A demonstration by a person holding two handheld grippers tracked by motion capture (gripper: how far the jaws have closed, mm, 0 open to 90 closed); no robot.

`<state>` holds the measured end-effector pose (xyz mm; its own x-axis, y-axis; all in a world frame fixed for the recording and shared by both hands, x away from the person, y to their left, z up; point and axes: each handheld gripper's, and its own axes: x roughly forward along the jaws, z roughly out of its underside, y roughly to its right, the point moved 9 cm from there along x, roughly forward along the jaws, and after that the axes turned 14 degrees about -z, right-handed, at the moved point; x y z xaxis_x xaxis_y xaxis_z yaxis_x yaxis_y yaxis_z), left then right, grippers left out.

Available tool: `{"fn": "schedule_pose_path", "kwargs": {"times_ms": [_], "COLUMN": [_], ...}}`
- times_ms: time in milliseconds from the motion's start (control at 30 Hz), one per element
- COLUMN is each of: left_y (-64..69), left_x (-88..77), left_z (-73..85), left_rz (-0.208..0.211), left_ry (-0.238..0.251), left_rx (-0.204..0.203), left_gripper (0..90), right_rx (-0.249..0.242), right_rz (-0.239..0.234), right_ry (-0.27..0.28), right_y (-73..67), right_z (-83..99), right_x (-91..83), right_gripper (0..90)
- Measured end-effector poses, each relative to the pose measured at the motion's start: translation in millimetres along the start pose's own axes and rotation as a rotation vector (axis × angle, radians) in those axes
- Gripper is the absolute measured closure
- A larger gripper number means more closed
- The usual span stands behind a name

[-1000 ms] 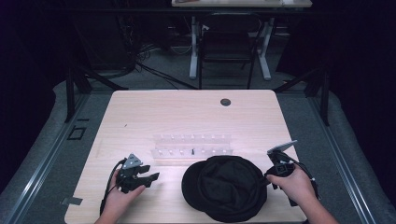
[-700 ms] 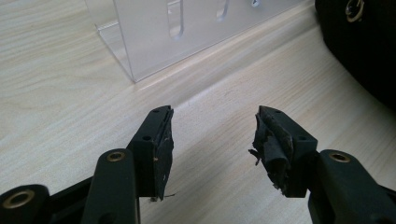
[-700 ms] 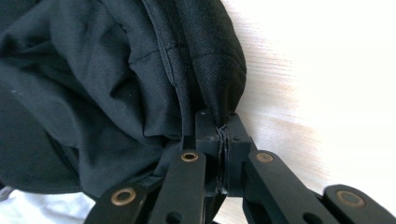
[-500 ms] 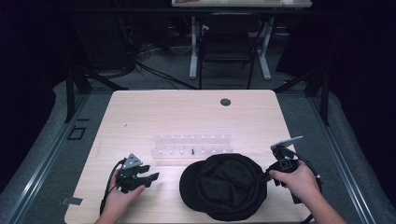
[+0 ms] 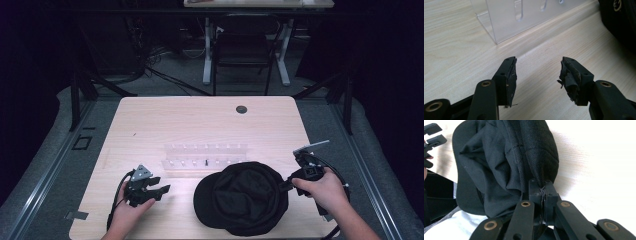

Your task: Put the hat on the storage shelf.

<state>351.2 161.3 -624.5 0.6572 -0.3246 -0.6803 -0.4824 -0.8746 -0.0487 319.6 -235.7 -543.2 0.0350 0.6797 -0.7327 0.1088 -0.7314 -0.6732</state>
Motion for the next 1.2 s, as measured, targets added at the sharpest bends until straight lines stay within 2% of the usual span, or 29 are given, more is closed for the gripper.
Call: {"fn": "schedule_pose_path", "kwargs": {"times_ms": [67, 233, 333, 400, 467, 533, 833, 900, 967, 1067, 1167, 1200], "left_y": [0.1, 0.1, 0.1, 0.2, 0.1, 0.2, 0.6, 0.2, 0.0, 0.0, 0.0, -0.2], "left_x": [0.2, 0.5, 0.4, 0.4, 0.3, 0.4, 1.1, 1.2, 1.3, 1.2, 1.5, 1.6], "left_z": [0.0, 0.1, 0.0, 0.1, 0.0, 0.1, 0.3, 0.0, 0.1, 0.2, 0.4, 0.6], "left_rz": [-0.001, -0.004, -0.004, -0.003, -0.004, -0.003, -0.003, -0.004, -0.004, -0.003, -0.004, -0.003], "left_ry": [0.000, 0.001, 0.001, 0.001, 0.002, 0.001, 0.000, 0.002, 0.002, 0.002, 0.001, -0.002], "left_rx": [0.000, 0.003, 0.003, 0.001, 0.002, 0.003, -0.002, -0.004, -0.003, -0.005, -0.007, -0.004], "left_gripper": [46.6, 46.6, 46.6, 46.6, 46.6, 46.6, 45.7, 44.6, 44.2, 44.0, 43.9, 43.9], "right_rx": [-0.017, -0.023, -0.011, -0.014, -0.019, -0.021, -0.005, 0.009, -0.009, 0.003, -0.005, 0.007], "right_rz": [-0.006, -0.036, -0.078, -0.086, -0.122, -0.138, -0.197, -0.223, -0.251, -0.261, -0.289, -0.304], "right_ry": [-0.025, -0.027, -0.005, -0.009, -0.005, 0.003, 0.001, -0.001, -0.004, -0.002, 0.016, 0.016], "right_y": [-4.4, -13.8, -25.3, -27.4, -34.5, -38.5, -47.0, -49.9, -51.1, -52.9, -54.9, -57.3], "right_z": [1.4, 0.9, -0.2, -0.2, -0.6, -1.1, -0.4, -0.4, -0.6, -0.5, -2.1, -2.4], "right_x": [-4.5, -9.1, -13.2, -15.0, -18.7, -20.0, -22.6, -24.7, -25.8, -26.6, -27.7, -29.1], "right_gripper": [88.2, 88.2, 88.2, 88.2, 88.3, 88.3, 88.3, 88.3, 88.3, 88.3, 88.4, 88.4]}}
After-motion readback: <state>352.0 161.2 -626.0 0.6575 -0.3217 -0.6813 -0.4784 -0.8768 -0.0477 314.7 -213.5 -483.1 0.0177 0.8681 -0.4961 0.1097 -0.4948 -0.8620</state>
